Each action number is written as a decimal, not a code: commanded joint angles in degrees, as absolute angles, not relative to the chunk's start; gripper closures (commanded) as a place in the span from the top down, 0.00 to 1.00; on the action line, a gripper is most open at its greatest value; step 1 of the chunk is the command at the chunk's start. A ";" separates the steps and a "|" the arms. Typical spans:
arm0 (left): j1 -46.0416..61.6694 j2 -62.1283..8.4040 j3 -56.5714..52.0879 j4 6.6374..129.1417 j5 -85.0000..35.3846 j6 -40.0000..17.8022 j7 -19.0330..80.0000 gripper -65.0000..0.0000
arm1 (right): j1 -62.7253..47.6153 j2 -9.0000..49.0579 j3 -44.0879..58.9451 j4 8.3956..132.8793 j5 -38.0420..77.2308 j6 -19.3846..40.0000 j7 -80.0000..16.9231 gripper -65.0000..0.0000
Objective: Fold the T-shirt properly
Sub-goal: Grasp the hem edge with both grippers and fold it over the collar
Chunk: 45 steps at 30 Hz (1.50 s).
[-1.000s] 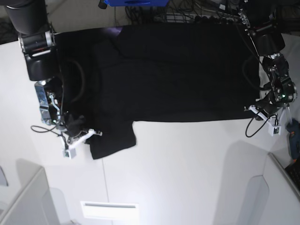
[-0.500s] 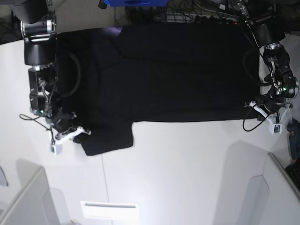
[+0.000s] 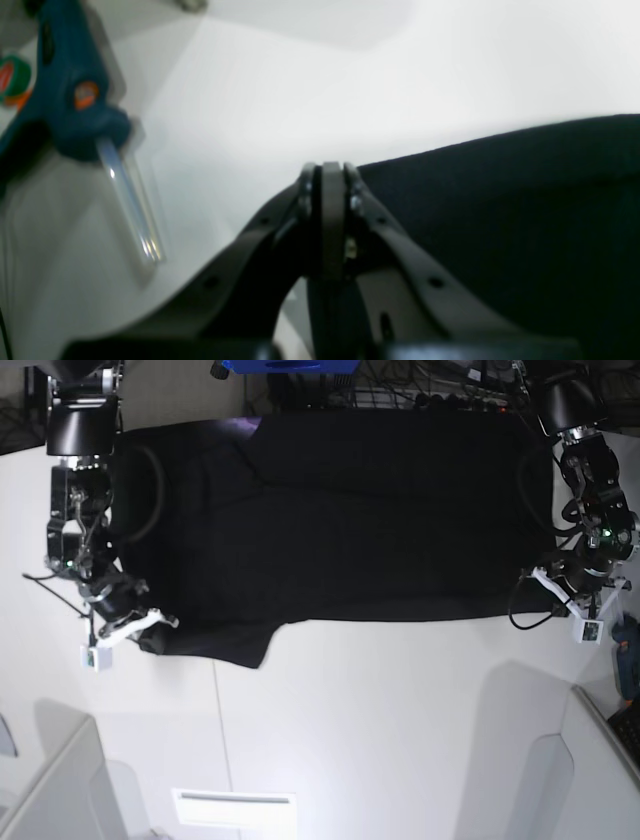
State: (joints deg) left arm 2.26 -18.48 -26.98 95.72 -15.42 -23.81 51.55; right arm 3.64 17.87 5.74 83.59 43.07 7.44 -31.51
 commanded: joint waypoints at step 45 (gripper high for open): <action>28.00 -17.54 -38.81 112.66 -38.29 -23.69 50.51 0.00 | -23.25 14.99 23.43 110.29 43.91 8.04 -31.69 0.00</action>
State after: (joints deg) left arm 27.83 -16.69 -38.33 111.63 -37.56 -23.59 51.70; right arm -23.18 14.13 22.83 109.10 43.33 7.49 -33.10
